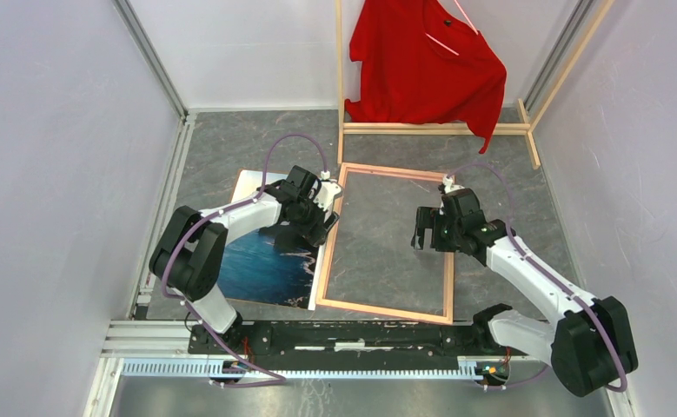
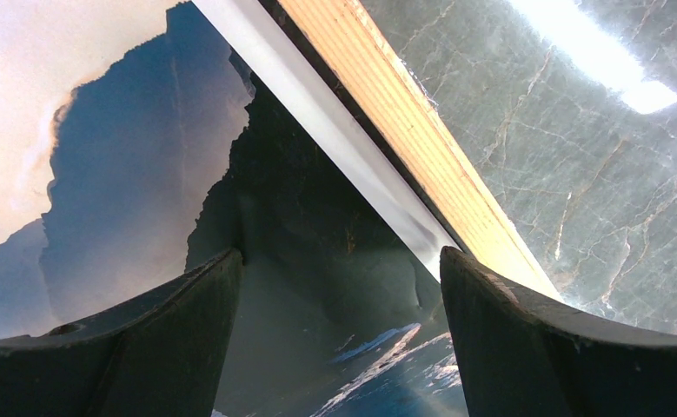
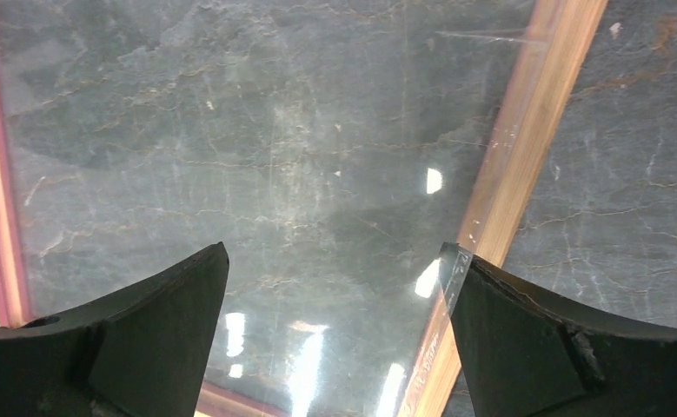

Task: Put the photo into the frame
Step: Place the photo frame item in the photo frame, then adjust the photo frame at the center of the board.

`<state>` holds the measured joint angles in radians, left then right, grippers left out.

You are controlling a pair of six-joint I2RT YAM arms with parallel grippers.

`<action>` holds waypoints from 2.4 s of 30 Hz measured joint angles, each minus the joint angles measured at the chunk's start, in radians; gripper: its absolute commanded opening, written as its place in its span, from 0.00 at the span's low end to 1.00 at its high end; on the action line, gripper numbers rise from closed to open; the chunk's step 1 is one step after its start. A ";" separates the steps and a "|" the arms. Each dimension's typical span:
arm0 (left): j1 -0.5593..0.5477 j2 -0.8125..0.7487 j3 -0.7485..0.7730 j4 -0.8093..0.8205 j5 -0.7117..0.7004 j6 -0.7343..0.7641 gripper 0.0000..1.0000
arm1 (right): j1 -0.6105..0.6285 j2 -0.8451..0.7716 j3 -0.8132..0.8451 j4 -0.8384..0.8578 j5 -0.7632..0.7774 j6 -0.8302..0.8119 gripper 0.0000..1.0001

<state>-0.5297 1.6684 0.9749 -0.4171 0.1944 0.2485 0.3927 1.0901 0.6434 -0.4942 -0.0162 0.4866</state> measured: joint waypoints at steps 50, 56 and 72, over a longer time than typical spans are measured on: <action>-0.008 -0.086 -0.042 -0.041 0.027 0.016 0.91 | -0.267 0.137 0.037 0.092 -0.009 -0.073 0.98; -0.050 -0.087 -0.060 -0.038 0.027 0.016 0.91 | -0.335 0.205 0.037 0.150 -0.097 -0.065 0.98; -0.079 0.058 0.071 -0.014 0.044 0.015 0.90 | -0.436 0.405 0.085 0.306 -0.321 -0.003 0.98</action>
<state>-0.6090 1.7264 1.0454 -0.4316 0.2382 0.2638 -0.0429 1.4952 0.7284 -0.1879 -0.3370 0.4831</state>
